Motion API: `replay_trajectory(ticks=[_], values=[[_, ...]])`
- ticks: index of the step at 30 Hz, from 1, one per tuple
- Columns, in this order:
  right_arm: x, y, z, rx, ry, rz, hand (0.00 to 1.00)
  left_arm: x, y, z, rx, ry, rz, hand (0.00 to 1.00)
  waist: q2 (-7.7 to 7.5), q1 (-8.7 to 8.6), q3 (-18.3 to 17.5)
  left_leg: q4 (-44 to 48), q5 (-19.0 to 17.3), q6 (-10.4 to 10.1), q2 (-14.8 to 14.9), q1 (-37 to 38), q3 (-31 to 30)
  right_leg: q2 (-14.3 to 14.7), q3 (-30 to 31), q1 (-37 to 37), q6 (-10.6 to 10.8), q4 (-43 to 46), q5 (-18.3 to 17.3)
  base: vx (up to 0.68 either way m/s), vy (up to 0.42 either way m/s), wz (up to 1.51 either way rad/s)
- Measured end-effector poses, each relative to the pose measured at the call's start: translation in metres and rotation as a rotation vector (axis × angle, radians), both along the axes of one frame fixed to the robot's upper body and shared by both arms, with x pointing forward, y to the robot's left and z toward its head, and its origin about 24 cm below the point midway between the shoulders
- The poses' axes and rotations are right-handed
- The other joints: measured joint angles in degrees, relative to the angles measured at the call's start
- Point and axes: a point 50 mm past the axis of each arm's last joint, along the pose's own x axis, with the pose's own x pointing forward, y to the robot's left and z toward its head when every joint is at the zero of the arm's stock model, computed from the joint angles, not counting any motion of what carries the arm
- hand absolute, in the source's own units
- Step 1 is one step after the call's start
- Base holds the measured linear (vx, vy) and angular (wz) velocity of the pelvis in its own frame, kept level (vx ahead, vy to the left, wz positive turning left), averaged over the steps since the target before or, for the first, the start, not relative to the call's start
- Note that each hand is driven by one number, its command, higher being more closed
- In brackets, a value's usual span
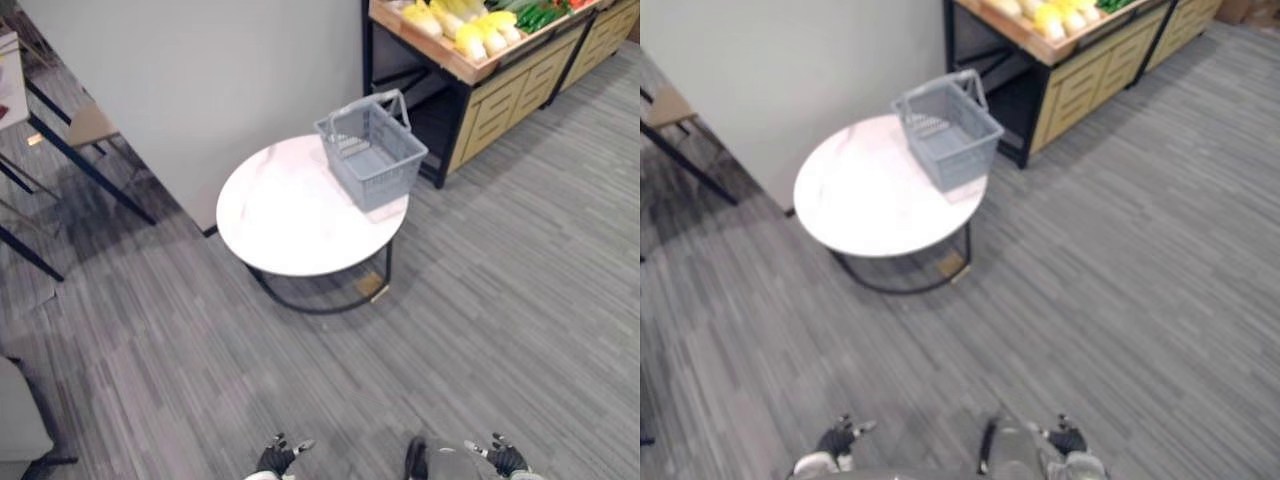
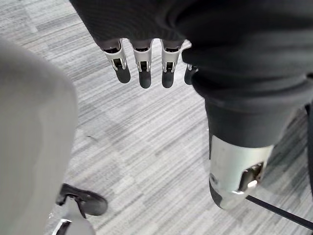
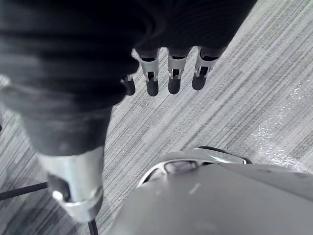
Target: Pick vegetable in the basket
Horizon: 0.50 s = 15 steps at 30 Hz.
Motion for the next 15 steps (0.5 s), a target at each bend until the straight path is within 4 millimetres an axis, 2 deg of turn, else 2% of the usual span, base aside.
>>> replay_trajectory(ticks=[1, 2, 3, 5, 6, 7, 8, 9, 10, 11, 12, 13, 14, 15], values=[[0.000, 0.001, 0.000, -0.002, 0.005, 0.018, 0.00, 0.005, 0.001, 0.002, 0.004, -0.020, -0.002, 0.00, 0.17, 0.33, 0.0, 11.1, -1.8, -0.3, -1.1, -4.1, 0.4, 1.1, 0.8, 4.0, -0.1, -2.9, 0.0, 0.47, -0.165, -0.36], [-0.001, 0.002, -0.001, -0.003, 0.012, 0.040, 0.00, 0.011, 0.001, 0.004, 0.007, -0.034, -0.008, 0.00, 0.05, 0.13, 0.1, 18.5, -6.0, 0.4, -2.1, -6.9, 2.4, 2.3, 1.8, 8.8, -0.1, -6.5, 0.0, 0.47, -0.145, -0.42], [-0.001, 0.003, -0.001, -0.001, 0.015, 0.050, 0.00, 0.012, 0.000, 0.004, 0.010, -0.033, -0.008, 0.00, -0.13, 0.37, 0.2, 20.4, -8.3, 1.3, -2.4, -7.9, 4.1, 2.7, 2.5, 11.3, -0.1, -8.2, 0.0, 0.47, -0.095, -0.47], [-0.002, 0.010, -0.003, 0.013, 0.031, 0.085, 0.00, 0.012, 0.004, 0.004, 0.003, -0.039, 0.035, 0.00, -1.28, 1.51, 0.1, 20.7, -17.4, 7.3, -4.5, -12.8, 11.2, 2.5, 5.9, 18.5, -0.1, -12.9, 0.1, 0.34, 0.005, -0.67], [-0.001, 0.011, -0.004, 0.016, 0.034, 0.086, 0.00, 0.013, 0.006, 0.005, 0.004, -0.047, 0.052, 0.00, -1.43, 1.62, 0.1, 19.5, -19.0, 8.0, -5.2, -14.7, 11.9, 2.3, 6.5, 19.6, 0.0, -13.7, 0.1, 0.30, 0.071, -0.74], [-0.002, 0.012, -0.004, 0.019, 0.040, 0.085, 0.00, 0.014, 0.010, 0.006, 0.005, -0.060, 0.086, 0.00, -1.76, 2.08, 0.3, 14.2, -21.5, 8.9, -6.9, -18.3, 12.8, 1.3, 7.5, 21.6, 0.1, -15.0, 0.2, 0.43, 0.191, -0.72], [-0.004, 0.012, -0.005, 0.020, 0.048, 0.083, 0.00, 0.016, 0.013, 0.007, 0.002, -0.074, 0.118, 0.00, -2.04, 2.76, 0.3, 4.4, -22.2, 9.1, -8.5, -20.6, 13.1, 0.1, 8.5, 23.3, 0.4, -15.9, 0.2, 0.52, 0.235, -0.75], [-0.006, 0.011, -0.005, 0.018, 0.052, 0.082, 0.00, 0.015, 0.014, 0.007, 0.005, -0.072, 0.121, 0.00, -1.91, 2.95, 0.3, -3.8, -20.9, 9.3, -9.3, -20.3, 12.9, 0.0, 8.8, 24.1, 0.8, -16.2, 0.2, 0.52, 0.274, -0.67], [-0.008, 0.004, -0.004, -0.001, 0.053, 0.089, 0.00, 0.006, 0.014, 0.004, 0.010, -0.045, 0.122, 0.00, 0.01, 2.99, -0.4, -20.1, -10.0, 11.2, -9.3, -19.7, 11.8, 1.4, 9.3, 25.9, 1.6, -17.6, 0.2, 0.35, 0.182, -0.43], [-0.009, 0.012, -0.006, 0.012, 0.066, 0.098, 0.00, 0.006, 0.022, 0.005, 0.023, -0.045, 0.138, 0.00, -1.42, 2.95, -0.5, -19.9, -10.9, 12.3, -10.6, -18.3, 13.1, -0.7, 10.2, 27.4, 2.3, -18.6, -0.2, 0.45, 0.203, -0.21], [-0.010, 0.020, -0.008, 0.030, 0.068, 0.122, 0.00, 0.006, 0.030, 0.007, 0.049, -0.048, 0.140, 0.00, -3.77, 2.79, -0.9, -22.3, -10.8, 12.6, -12.0, -17.3, 13.4, -1.5, 11.1, 27.3, 2.7, -19.7, 1.1, 0.41, 0.156, -0.05], [-0.008, 0.024, -0.008, 0.038, 0.061, 0.138, 0.00, 0.006, 0.034, 0.008, 0.064, -0.050, 0.140, 0.00, -4.78, 3.00, -1.0, -22.7, -11.5, 12.5, -12.3, -17.4, 13.5, -1.1, 12.5, 26.3, 2.5, -20.1, 2.8, 0.45, 0.165, -0.03], [-0.003, 0.028, -0.007, 0.048, 0.051, 0.150, 0.00, 0.001, 0.042, 0.008, 0.078, -0.036, 0.163, 0.00, -5.83, 3.47, -1.1, -21.2, -13.4, 13.0, -12.8, -17.4, 13.8, -1.5, 13.5, 25.6, 3.3, -18.5, 5.1, 0.33, 0.146, -0.13], [-0.002, 0.029, -0.007, 0.050, 0.049, 0.155, 0.00, -0.003, 0.043, 0.006, 0.077, -0.023, 0.174, 0.00, -6.00, 3.62, -1.2, -20.9, -13.7, 13.9, -13.0, -17.0, 14.3, -2.0, 14.6, 25.1, 3.6, -16.9, 5.3, 0.33, 0.165, -0.24]])
